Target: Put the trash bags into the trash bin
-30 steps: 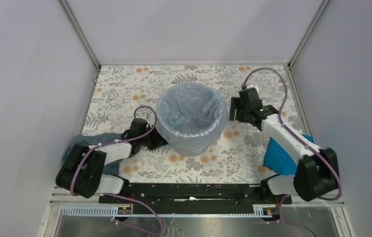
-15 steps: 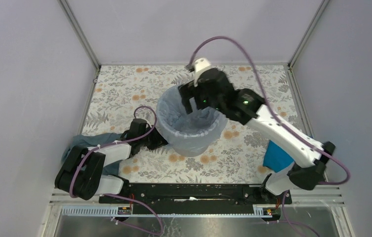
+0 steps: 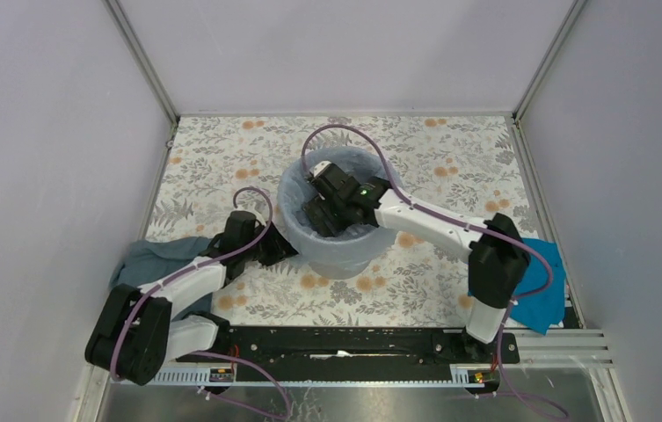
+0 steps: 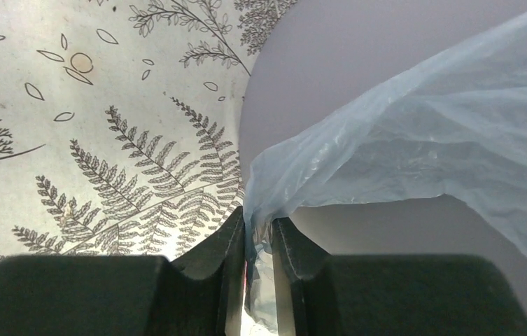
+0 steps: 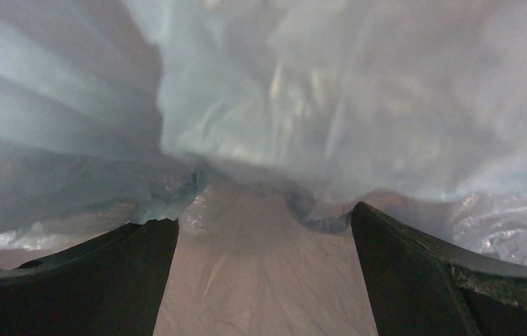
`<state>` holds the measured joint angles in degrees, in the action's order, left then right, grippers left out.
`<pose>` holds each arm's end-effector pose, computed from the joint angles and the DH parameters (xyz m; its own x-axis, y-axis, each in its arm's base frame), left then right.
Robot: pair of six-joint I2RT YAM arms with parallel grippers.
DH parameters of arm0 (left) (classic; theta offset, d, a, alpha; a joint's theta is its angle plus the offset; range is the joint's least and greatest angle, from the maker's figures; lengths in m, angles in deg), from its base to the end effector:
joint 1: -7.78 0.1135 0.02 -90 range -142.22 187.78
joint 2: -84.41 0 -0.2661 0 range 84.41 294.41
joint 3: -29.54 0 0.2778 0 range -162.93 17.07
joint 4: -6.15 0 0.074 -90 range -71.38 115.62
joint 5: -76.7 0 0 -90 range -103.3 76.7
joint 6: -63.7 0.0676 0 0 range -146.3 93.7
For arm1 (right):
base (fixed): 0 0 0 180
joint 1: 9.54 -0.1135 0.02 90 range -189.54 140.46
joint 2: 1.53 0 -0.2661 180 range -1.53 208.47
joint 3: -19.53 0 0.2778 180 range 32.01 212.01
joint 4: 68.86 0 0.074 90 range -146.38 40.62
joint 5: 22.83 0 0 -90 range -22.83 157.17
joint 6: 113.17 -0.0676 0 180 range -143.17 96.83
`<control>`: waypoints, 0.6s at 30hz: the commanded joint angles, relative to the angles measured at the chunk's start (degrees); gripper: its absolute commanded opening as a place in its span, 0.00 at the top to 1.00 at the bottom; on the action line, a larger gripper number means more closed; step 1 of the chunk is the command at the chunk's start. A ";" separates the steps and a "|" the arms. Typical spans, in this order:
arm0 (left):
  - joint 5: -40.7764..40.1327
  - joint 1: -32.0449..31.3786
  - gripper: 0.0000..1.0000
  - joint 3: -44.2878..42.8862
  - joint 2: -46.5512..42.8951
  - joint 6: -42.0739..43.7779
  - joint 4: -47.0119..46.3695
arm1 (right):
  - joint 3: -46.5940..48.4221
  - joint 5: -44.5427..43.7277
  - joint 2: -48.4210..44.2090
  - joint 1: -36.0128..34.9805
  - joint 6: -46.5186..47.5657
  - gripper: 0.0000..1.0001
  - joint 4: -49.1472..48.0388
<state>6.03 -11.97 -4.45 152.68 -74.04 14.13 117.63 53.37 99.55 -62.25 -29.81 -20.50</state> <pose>0.2306 -0.1066 0.1116 -0.8323 -0.4432 -0.3330 -0.0989 0.7098 -0.6974 0.2769 0.3369 0.2512 -0.5488 -0.5353 -0.6420 -0.6231 0.7740 -0.1128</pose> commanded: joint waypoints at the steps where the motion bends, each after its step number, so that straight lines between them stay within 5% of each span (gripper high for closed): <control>1: -1.30 -0.20 0.76 -2.41 -4.58 1.93 2.50 | 0.76 5.73 2.37 0.09 -1.73 0.00 0.14; 8: -1.47 -0.15 0.74 -3.34 -7.62 2.58 4.33 | -0.33 13.59 4.96 1.71 -0.97 0.01 1.82; 18: -0.76 -0.20 0.71 -4.29 -10.76 2.53 6.90 | -2.88 13.16 10.78 4.45 -0.50 0.01 -0.99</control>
<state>5.55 -11.97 -5.87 144.89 -72.58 19.66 115.53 65.79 108.01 -58.99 -30.48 -21.25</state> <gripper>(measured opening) 0.286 0.990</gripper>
